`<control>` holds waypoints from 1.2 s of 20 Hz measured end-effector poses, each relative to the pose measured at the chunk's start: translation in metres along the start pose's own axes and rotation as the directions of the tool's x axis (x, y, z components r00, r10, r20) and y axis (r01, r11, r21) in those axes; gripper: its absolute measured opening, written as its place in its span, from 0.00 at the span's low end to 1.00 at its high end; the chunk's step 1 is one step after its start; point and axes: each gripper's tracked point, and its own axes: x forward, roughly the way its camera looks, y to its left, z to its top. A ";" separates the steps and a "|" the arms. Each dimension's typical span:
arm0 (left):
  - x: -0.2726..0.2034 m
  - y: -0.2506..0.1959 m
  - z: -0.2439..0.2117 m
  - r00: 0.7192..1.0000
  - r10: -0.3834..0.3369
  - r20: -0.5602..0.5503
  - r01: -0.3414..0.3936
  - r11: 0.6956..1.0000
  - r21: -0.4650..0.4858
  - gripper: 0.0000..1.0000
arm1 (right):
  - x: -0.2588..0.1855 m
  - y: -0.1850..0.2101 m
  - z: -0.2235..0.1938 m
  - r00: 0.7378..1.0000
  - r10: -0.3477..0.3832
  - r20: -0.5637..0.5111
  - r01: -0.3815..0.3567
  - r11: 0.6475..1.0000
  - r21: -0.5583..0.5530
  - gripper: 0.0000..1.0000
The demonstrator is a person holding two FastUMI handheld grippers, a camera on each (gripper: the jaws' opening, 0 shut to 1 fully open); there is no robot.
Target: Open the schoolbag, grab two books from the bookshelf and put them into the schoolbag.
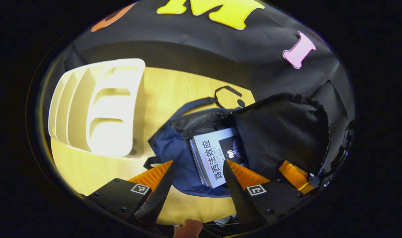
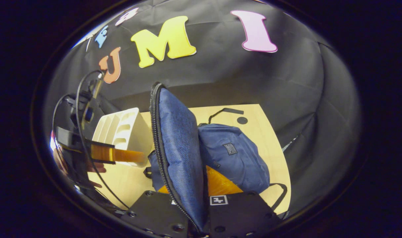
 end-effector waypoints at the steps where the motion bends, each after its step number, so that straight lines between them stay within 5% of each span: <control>1: -0.011 0.004 0.009 0.999 0.019 0.038 -0.019 1.000 0.012 0.91 | 0.000 0.004 -0.001 1.000 0.000 -0.002 0.000 1.000 -0.006 0.03; 9: -0.086 0.041 0.044 0.956 0.132 0.260 -0.157 0.985 0.074 0.90 | 0.011 0.032 -0.016 1.000 -0.020 -0.020 0.019 0.999 -0.035 0.04; 17: -0.123 0.068 0.049 0.942 0.128 0.310 -0.145 0.989 0.032 0.92 | 0.028 0.059 -0.040 0.996 -0.057 -0.063 0.053 0.997 -0.059 0.06; 24: -0.146 0.100 0.052 0.929 0.150 0.340 -0.168 0.985 0.026 0.92 | 0.037 0.086 -0.061 0.992 -0.090 -0.093 0.084 0.994 -0.067 0.19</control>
